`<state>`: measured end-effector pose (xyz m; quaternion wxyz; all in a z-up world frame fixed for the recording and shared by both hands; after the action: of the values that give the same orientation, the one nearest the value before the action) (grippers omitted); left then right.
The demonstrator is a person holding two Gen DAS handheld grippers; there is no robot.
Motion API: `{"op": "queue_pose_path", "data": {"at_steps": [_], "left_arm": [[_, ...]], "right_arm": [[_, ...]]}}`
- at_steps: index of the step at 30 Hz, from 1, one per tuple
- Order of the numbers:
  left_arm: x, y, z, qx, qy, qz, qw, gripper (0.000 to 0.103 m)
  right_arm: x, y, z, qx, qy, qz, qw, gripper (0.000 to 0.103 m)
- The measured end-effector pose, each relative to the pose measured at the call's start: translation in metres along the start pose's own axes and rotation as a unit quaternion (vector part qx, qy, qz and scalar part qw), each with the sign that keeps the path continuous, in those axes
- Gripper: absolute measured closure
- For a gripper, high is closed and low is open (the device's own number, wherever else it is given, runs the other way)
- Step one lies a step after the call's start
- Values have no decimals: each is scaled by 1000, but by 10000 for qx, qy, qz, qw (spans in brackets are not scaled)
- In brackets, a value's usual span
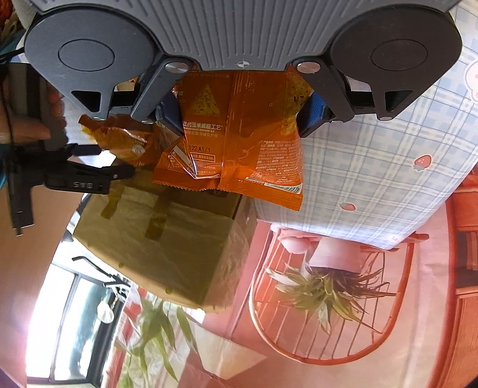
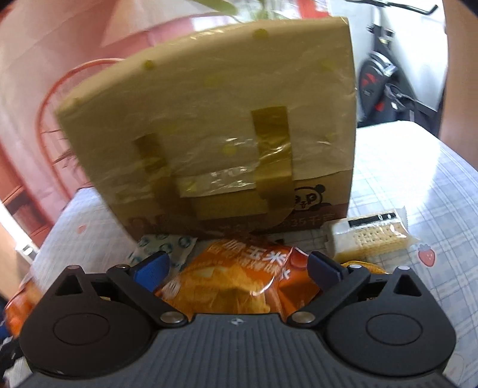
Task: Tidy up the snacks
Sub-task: 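Close the left gripper on an orange chip bag while the right grasps another orange bag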
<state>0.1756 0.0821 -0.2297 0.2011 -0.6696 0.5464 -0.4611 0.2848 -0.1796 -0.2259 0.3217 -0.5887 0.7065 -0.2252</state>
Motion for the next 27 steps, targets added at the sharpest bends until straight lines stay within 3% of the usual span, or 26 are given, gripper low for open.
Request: {"op": "queue_pose_path", "data": {"at_steps": [6,10,17,27], "left_arm": [[-10,2,-3,9,-13,-198,9998,22],[-13,1,-2,-11,42,-316,9995,22],[-15,1,-2,-4,29,-394,9992,22],[-7,2,-3,-17,-19,-228,9997,22]], "right_arm": [[1,-1,17,-197,687,-20,9974,2],[-2,6,20,-216,732,-47,9971,1],[-8,23,15,-209,497,-195,9984,5],[-16,46,-8,183,92,-709,9973,27]]}}
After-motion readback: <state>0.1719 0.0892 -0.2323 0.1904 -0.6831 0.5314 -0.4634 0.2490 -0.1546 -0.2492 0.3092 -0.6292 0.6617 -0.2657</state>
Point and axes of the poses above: each gripper's, at about its wrist camera, not at the fingertips, and z roughly the way its jaws point, x to its right, y to its underside, the point moved 8 cm from there along z, roughly the way its jaws point, and after that the axes turned 9 degrees about -z, right-handed, at the moved point
